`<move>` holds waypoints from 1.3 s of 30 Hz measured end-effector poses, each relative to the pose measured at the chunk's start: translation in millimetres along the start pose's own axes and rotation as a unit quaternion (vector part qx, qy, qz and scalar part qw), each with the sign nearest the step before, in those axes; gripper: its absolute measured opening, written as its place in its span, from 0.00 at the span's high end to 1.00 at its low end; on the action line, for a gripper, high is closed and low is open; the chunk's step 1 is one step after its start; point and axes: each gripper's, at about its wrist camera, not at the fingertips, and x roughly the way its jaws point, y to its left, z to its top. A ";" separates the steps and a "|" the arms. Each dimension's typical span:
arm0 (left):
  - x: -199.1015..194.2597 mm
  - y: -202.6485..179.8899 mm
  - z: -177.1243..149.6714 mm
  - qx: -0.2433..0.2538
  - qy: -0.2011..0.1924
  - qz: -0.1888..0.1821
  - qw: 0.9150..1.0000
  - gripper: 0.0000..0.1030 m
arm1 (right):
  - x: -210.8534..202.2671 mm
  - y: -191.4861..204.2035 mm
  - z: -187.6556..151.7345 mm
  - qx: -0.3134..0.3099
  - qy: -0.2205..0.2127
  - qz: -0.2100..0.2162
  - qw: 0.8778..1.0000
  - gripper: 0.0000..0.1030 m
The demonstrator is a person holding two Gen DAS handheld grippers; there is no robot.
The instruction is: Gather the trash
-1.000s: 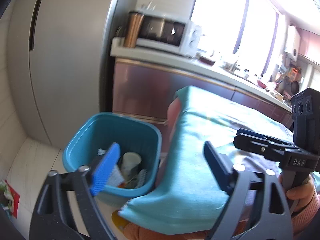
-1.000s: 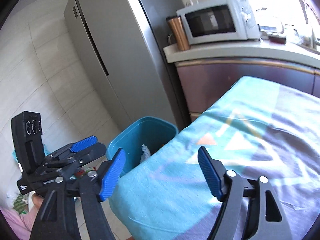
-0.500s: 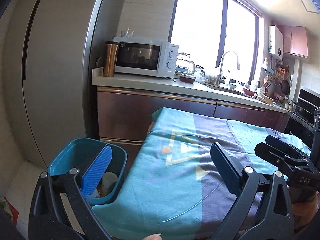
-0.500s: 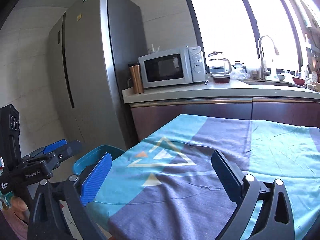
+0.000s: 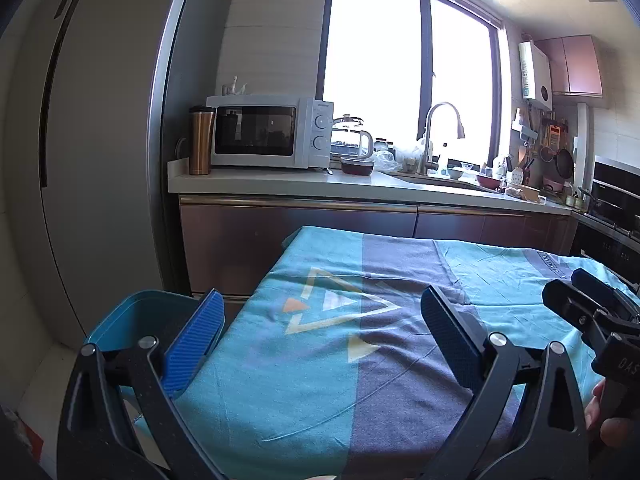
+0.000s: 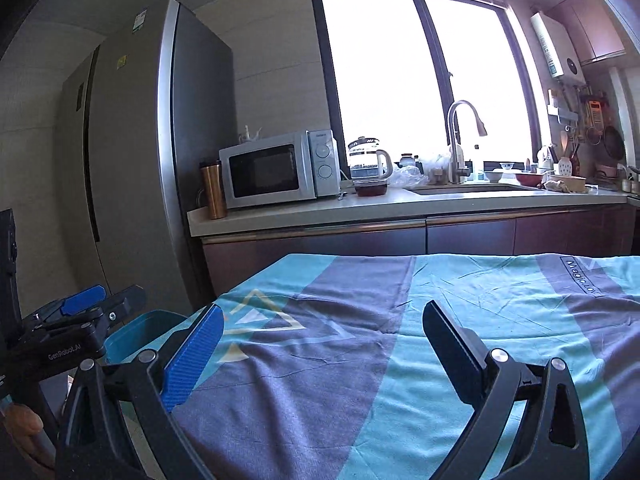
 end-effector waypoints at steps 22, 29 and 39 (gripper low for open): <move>3.2 -9.2 -2.8 0.010 -0.007 0.002 1.000 0.06 | -16.1 -4.4 -2.0 -0.005 -0.019 -0.011 1.000 0.06; 3.6 -10.0 -3.4 0.010 -0.005 0.000 1.000 0.06 | -16.0 -5.7 -1.8 -0.001 -0.018 -0.012 1.000 0.06; 2.3 -10.5 -3.6 0.011 -0.004 0.000 1.000 0.06 | -16.8 -6.4 -3.0 0.000 -0.017 -0.014 1.000 0.06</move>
